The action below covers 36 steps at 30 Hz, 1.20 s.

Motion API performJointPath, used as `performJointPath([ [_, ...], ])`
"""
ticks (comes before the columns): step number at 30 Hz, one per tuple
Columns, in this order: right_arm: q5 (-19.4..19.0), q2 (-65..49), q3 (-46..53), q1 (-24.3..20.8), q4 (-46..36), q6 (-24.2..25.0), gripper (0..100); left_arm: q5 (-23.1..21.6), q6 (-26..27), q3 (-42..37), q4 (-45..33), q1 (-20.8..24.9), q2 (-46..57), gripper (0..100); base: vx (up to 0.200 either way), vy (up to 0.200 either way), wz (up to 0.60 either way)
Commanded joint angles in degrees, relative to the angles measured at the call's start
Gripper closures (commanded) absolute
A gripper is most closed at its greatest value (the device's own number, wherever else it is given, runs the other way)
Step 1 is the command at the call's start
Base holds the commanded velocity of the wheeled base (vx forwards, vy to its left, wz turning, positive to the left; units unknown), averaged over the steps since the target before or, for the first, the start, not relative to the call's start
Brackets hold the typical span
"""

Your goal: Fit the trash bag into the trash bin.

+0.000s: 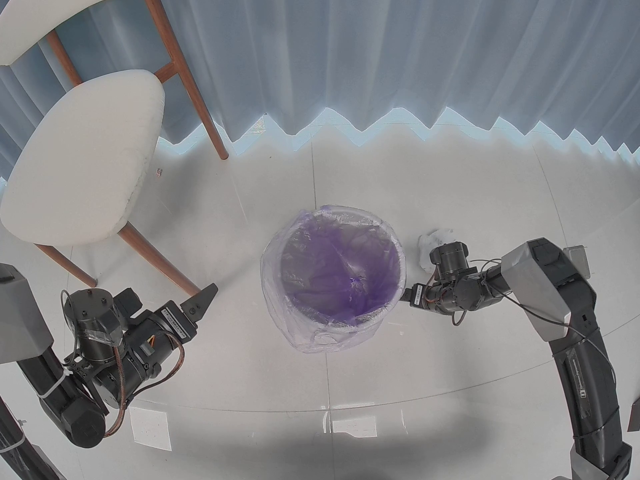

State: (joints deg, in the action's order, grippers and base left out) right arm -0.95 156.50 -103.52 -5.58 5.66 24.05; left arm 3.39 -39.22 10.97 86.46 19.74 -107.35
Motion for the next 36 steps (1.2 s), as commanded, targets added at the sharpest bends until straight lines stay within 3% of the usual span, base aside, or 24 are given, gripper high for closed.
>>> performJointPath([
  [1,-1.9,-17.2,19.6,2.0,0.9,3.6,0,0.0,0.0,-3.7,0.0,0.7,4.6,0,0.0,0.0,0.0],
  [2,-4.1,-24.9,29.5,2.4,2.2,4.2,0,0.0,0.0,-6.0,0.0,1.4,6.6,0,0.0,0.0,0.0],
  [5,-7.8,-36.1,44.0,2.3,6.6,4.0,0,0.0,-0.1,-9.6,0.0,2.1,10.0,0,0.0,0.0,0.0],
  [12,-9.0,-62.4,72.8,1.7,15.7,3.5,0,1.3,-0.1,-11.0,-0.1,1.1,16.0,0,0.0,0.0,0.0],
  [16,-9.0,-68.9,77.5,2.2,18.6,3.6,0,1.5,0.2,-11.0,-0.1,1.3,16.0,0,0.0,0.0,0.0],
  [17,-9.1,-78.0,82.8,2.2,20.3,3.6,0,2.1,-0.2,-11.0,-0.1,1.4,16.0,0,0.0,0.0,0.0],
  [24,-9.1,-98.5,91.2,1.8,17.5,3.5,0,5.8,-4.9,-11.0,-0.1,2.9,17.5,0,0.0,0.0,0.0],
  [29,-8.8,-104.2,93.2,1.8,14.6,3.6,0,7.4,-8.0,-11.0,-0.1,4.7,17.3,0,0.0,0.0,0.0],
  [36,-8.9,-104.6,94.2,0.6,13.9,3.5,0,7.9,-8.2,-11.0,-0.1,5.5,11.4,0,0.0,0.0,0.0],
])
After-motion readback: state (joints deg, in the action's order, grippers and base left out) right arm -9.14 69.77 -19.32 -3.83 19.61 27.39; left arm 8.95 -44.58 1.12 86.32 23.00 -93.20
